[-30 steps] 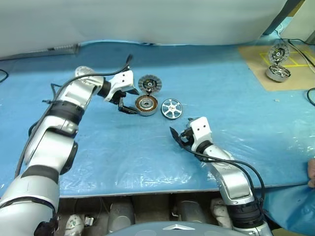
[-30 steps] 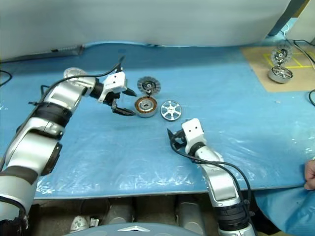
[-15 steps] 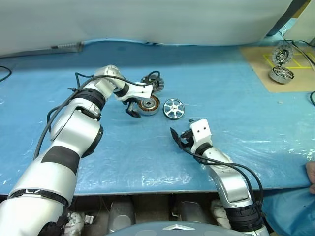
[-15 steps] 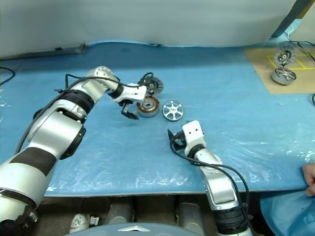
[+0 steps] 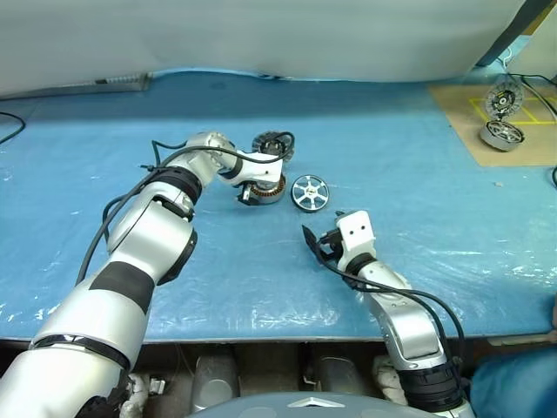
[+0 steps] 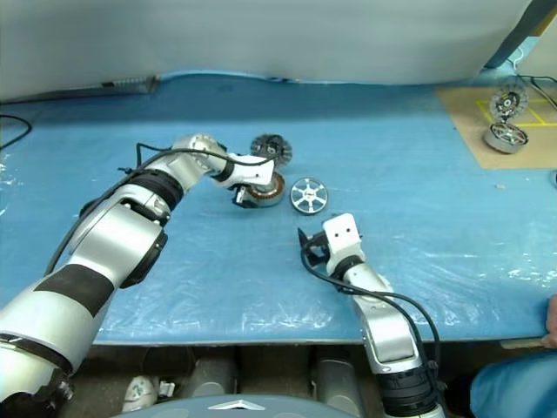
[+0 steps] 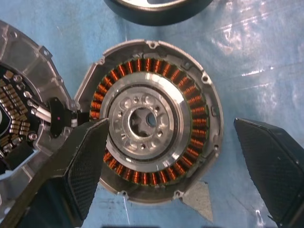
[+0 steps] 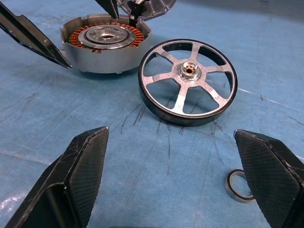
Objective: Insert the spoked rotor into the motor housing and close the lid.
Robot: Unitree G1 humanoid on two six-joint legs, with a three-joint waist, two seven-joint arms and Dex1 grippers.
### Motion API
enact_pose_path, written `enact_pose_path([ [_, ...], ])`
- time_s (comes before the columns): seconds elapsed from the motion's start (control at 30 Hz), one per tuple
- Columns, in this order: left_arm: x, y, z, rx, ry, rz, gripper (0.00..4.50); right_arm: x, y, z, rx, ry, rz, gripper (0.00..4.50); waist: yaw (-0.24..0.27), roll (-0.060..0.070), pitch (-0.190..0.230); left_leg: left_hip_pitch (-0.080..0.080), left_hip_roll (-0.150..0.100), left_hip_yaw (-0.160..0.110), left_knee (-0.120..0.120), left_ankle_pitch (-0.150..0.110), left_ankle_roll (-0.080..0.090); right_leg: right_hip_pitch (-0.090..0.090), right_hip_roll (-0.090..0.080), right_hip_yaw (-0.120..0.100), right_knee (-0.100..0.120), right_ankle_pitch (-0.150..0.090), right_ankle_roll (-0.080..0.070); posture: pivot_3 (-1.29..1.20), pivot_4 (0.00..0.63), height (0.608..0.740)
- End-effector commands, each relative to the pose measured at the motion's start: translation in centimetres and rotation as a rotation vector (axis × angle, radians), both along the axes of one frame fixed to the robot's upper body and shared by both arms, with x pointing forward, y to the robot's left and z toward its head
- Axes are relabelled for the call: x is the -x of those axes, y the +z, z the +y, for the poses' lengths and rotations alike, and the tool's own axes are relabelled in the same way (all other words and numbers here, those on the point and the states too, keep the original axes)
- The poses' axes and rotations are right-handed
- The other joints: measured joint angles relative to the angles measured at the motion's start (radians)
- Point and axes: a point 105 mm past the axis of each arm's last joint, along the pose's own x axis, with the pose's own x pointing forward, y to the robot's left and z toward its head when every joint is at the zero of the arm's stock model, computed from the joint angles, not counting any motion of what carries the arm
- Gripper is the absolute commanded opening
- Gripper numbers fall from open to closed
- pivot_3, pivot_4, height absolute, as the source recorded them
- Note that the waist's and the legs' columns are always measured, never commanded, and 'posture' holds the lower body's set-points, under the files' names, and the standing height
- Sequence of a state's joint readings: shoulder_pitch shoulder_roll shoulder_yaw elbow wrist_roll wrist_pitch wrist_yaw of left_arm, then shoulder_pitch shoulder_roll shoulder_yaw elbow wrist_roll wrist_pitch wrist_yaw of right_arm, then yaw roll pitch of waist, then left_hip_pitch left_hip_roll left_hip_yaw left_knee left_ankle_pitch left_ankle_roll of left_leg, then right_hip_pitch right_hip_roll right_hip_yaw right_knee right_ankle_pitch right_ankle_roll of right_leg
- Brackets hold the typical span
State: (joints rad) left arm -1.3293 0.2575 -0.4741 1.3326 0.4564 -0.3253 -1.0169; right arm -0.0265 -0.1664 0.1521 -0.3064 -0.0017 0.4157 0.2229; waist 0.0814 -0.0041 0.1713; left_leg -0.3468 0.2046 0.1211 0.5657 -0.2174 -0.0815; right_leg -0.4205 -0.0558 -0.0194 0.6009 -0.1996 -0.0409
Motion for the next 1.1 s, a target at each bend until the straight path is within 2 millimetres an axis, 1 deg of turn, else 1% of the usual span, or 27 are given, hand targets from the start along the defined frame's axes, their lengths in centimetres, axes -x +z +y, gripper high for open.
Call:
enact_pose_path([
  [0.03, -0.3, 0.1, 0.0, -0.004, 0.006, -0.041, 4.48, 0.1, 1.7, 0.4, -0.014, 0.008, -0.071, 4.5, 0.0, 0.0, 0.0, 0.0, 0.0, 0.0, 0.0, 0.0, 0.0, 0.0, 0.0, 0.0, 0.0, 0.0, 0.0, 0.0, 0.15, 0.74],
  [0.23, -0.3, -1.1, 0.1, -0.058, 0.008, -0.057, 4.48, 0.0, 1.7, 0.4, -0.014, 0.008, -0.072, 4.5, 0.001, 0.0, 0.0, 0.0, 0.0, 0.0, 0.001, 0.0, 0.0, 0.0, 0.0, 0.0, 0.001, 0.0, 0.0, 0.0, 0.15, 0.74],
  [0.47, -0.4, -2.2, -0.5, -0.05, 0.051, -0.055, 4.48, -0.1, 1.7, 0.5, -0.008, 0.012, -0.073, 4.5, 0.014, 0.0, 0.0, 0.001, 0.0, 0.0, 0.002, 0.0, 0.0, 0.0, 0.0, 0.0, 0.002, 0.0, 0.0, 0.0, 0.15, 0.74],
  [0.63, -0.4, -2.8, -0.1, -0.08, 0.072, -0.044, 4.48, 0.0, 1.6, 0.5, -0.007, 0.007, -0.071, 4.5, 0.017, 0.0, 0.0, 0.002, -0.001, 0.0, 0.005, 0.0, -0.001, 0.002, -0.002, 0.0, 0.003, -0.002, -0.003, 0.0, 0.15, 0.74],
  [0.73, -0.2, -3.1, 0.1, -0.093, 0.073, -0.019, 3.93, 0.0, 1.6, 0.4, -0.008, 0.001, -0.07, 4.5, 0.016, 0.0, 0.0, 0.002, -0.001, 0.0, 0.006, 0.0, 0.0, 0.002, -0.003, 0.001, 0.004, -0.002, -0.003, 0.0, 0.15, 0.74],
  [0.77, -0.1, -3.2, 0.2, -0.097, 0.071, -0.015, 3.56, 0.0, 1.6, 0.4, -0.008, 0.001, -0.069, 4.5, 0.016, 0.0, 0.0, 0.002, -0.001, 0.0, 0.006, 0.001, 0.0, 0.002, -0.003, 0.0, 0.004, -0.002, -0.003, 0.0, 0.15, 0.74],
  [0.8, -0.1, -3.2, 0.3, -0.099, 0.07, -0.013, 3.29, 0.0, 1.6, 0.4, -0.008, 0.001, -0.069, 4.5, 0.016, 0.0, 0.0, 0.003, -0.001, 0.0, 0.005, 0.001, 0.0, 0.003, -0.003, 0.0, 0.004, -0.002, -0.003, 0.0, 0.15, 0.74],
  [0.83, 0.0, -3.3, 0.5, -0.103, 0.068, -0.009, 3.21, 0.0, 1.6, 0.4, -0.009, 0.0, -0.069, 4.5, 0.017, 0.0, 0.0, 0.003, -0.001, 0.0, 0.005, 0.001, 0.0, 0.003, -0.003, 0.0, 0.004, -0.002, -0.003, 0.0, 0.15, 0.74],
  [0.97, 0.2, -3.5, 1.1, -0.119, 0.06, 0.013, 2.22, -0.1, 1.6, 0.4, -0.01, 0.0, -0.068, 4.5, 0.023, 0.0, 0.0, 0.004, -0.001, 0.0, 0.005, 0.001, 0.0, 0.006, -0.004, 0.0, 0.003, -0.003, -0.002, 0.0, 0.15, 0.74],
  [1.03, 0.4, -3.6, 1.5, -0.12, 0.057, 0.04, 1.72, -0.2, 1.6, 0.4, -0.013, -0.002, -0.068, 4.5, 0.022, 0.0, 0.0, 0.009, -0.001, 0.0, 0.005, 0.0, 0.0, 0.011, -0.005, 0.0, 0.002, -0.005, 0.002, 0.0, 0.15, 0.74],
  [1.07, 0.5, -3.5, 1.7, -0.123, 0.053, 0.05, 1.57, -0.2, 1.6, 0.4, -0.014, -0.003, -0.068, 4.5, 0.02, 0.0, 0.0, 0.012, -0.001, 0.001, 0.005, 0.0, 0.0, 0.015, -0.005, 0.0, 0.0, -0.007, 0.004, 0.0, 0.15, 0.74],
  [1.1, 0.6, -3.5, 2.0, -0.126, 0.049, 0.059, 1.56, -0.3, 1.6, 0.4, -0.014, -0.003, -0.067, 4.5, 0.017, 0.0, 0.0, 0.013, -0.001, 0.001, 0.004, 0.0, 0.0, 0.015, -0.005, 0.0, 0.0, -0.007, 0.005, 0.0, 0.15, 0.74],
])
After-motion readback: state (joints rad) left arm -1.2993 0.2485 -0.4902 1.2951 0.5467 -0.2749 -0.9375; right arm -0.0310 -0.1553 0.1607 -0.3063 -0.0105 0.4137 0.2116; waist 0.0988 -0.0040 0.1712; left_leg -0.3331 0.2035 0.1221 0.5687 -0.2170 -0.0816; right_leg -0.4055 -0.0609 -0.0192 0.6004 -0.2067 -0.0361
